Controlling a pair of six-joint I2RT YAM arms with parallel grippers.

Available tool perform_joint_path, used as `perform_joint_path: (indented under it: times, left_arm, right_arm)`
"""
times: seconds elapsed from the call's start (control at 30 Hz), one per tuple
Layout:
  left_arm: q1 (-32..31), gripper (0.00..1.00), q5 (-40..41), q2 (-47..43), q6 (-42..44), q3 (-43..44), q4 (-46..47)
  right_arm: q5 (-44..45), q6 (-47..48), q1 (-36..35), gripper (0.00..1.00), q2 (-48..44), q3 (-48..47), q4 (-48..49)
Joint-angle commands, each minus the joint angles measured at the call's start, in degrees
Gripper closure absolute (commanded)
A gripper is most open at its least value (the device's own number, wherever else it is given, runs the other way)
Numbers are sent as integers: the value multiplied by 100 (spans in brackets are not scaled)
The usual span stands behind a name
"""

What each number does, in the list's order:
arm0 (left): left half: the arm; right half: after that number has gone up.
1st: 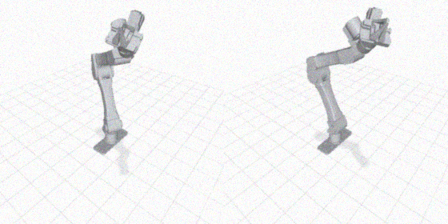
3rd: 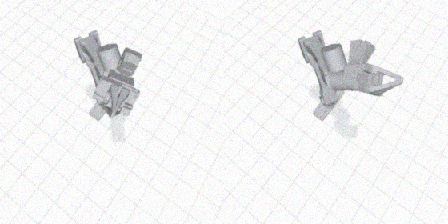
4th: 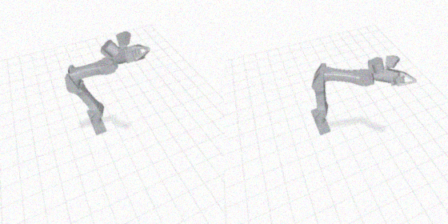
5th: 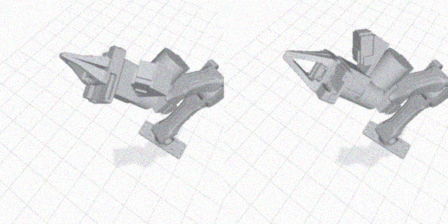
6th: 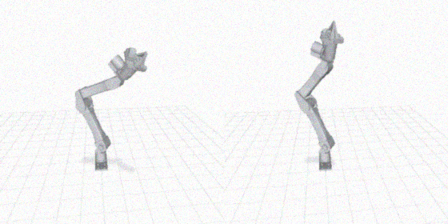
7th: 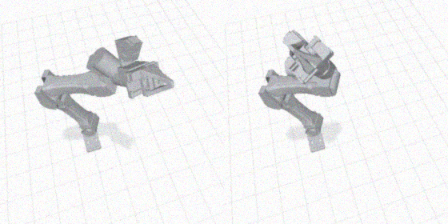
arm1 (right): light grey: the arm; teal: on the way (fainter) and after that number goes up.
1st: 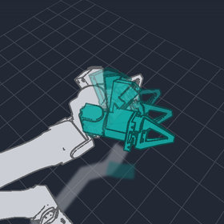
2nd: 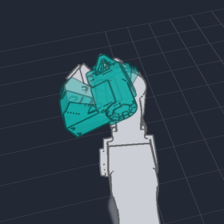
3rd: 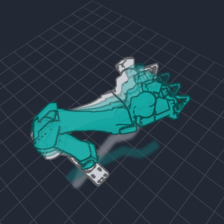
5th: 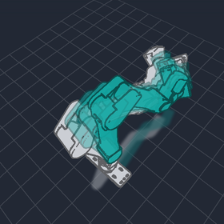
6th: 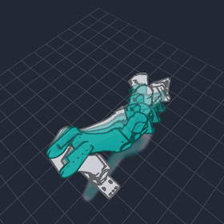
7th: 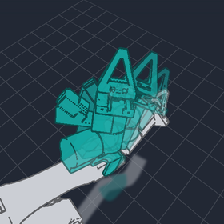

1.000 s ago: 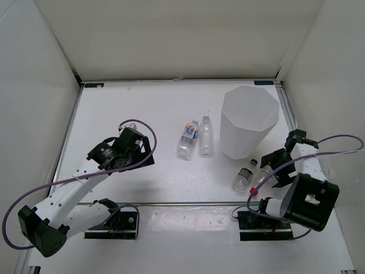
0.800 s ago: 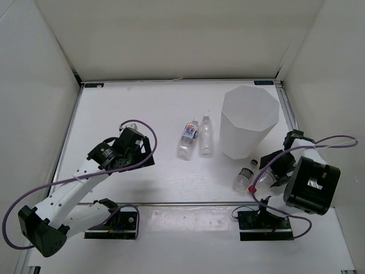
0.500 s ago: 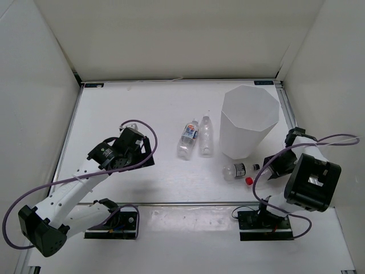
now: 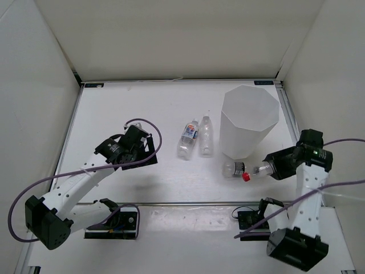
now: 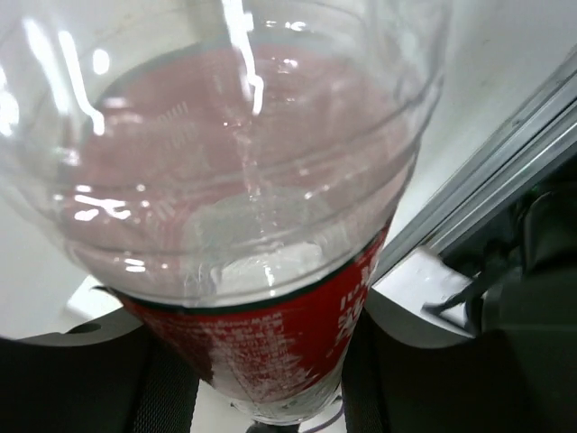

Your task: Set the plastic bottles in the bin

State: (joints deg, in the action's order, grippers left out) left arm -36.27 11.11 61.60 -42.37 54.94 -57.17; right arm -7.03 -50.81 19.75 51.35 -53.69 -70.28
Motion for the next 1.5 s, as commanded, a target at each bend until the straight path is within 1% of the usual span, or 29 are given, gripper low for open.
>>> perform_joint_path:
  times: [0.0,0.03,0.13,0.17,0.2,0.3,0.33,0.43,0.5,0.57,0.6,0.63,0.67,0.77,0.87,0.9,0.93,0.97,1.0,1.03,1.1,1.13,1.17,1.2,1.27,1.33,1.37,1.4,1.47]
  left_arm:
    - [59,0,-92,62,71,228,127]
    - [59,0,-144,62,71,228,127]
    - [59,0,-145,176,123,281,188]
    - [59,0,-92,177,124,281,188]
    - [59,0,-14,229,176,333,188]
    - [59,0,58,343,316,456,188]
    - [59,0,58,344,317,456,188]
    - [59,0,-4,344,317,509,188]
    - [59,0,-4,344,317,509,188]
    - [59,0,-4,396,317,509,119]
    - [59,0,-4,396,317,509,118]
    - [59,0,-4,396,317,570,66]
    - [59,0,-4,396,265,571,65]
    - [59,0,-4,396,264,571,-48]
    - [59,0,66,396,203,571,-101]
    - [59,0,66,396,203,623,-102]
    - [59,0,119,396,203,623,-102]
    - [59,0,119,396,203,623,-41]
    - [59,0,119,344,133,623,-40]
    - [59,0,189,344,132,623,108]
    - [59,0,251,283,132,623,336]
    - [59,0,251,282,289,571,538]
    - [59,0,251,178,430,458,784]
    - [-28,0,355,116,640,378,1360]
    - [-82,0,479,53,642,98,1970]
    - [-82,0,479,201,879,96,2532]
    - [-82,0,479,420,967,427,2535]
    - [-82,0,410,988,1081,630,2535]
    - [-82,0,225,1510,1406,1017,2404]
  right_arm:
    - [-457,-17,-15,74,-485,-1096,-1074]
    - [-510,35,-15,74,-538,-1813,-1180]
    - [-685,159,-15,74,-452,-3012,-1217]
    - [-738,237,-15,75,-268,-3773,-1077]
    - [-739,238,-15,77,-153,-4102,-988]
    - [-739,448,-15,77,365,-5007,-584]
    - [-739,571,-15,77,584,-5124,-435]
    - [-686,633,-15,77,945,-5195,503]
    - [-686,633,-68,77,1157,-5195,822]
    - [-441,712,-478,77,1508,-5310,981]
    - [-205,886,-663,75,1622,-5397,1103]
    - [372,1010,-857,74,1824,-5397,1156]
    - [638,1142,-1207,72,1921,-5511,1209]
    - [1474,1538,-1911,68,2291,-5757,1262]
    - [2054,1653,-2650,60,2423,-5758,1262]
    - [2369,1705,-2826,53,2423,-5758,1262]
    - [2477,1767,-3106,48,2484,-5758,1262]
    - [2565,1950,-3239,40,2537,-5810,1262]
    - [2636,2100,-3354,0,2538,-5871,1262]
    - [2636,2232,-3511,0,2633,-6133,1193]
    - [2952,2312,-3566,0,2836,-6678,834]
    - [3005,2225,-3618,0,2836,-6933,466]
    - [3005,2224,-3618,0,2784,-7083,384]
    - [2918,2155,-3618,0,2679,-7033,384]
    - [2524,2102,-3618,0,2259,-6700,637]
    - [2338,2101,-3618,0,2003,-6148,901]
    - [2337,2049,-3618,0,1819,-5979,902]
    - [2398,2048,-3618,0,1817,-5864,902]
    - [2452,2189,-3618,0,1755,-5793,902]
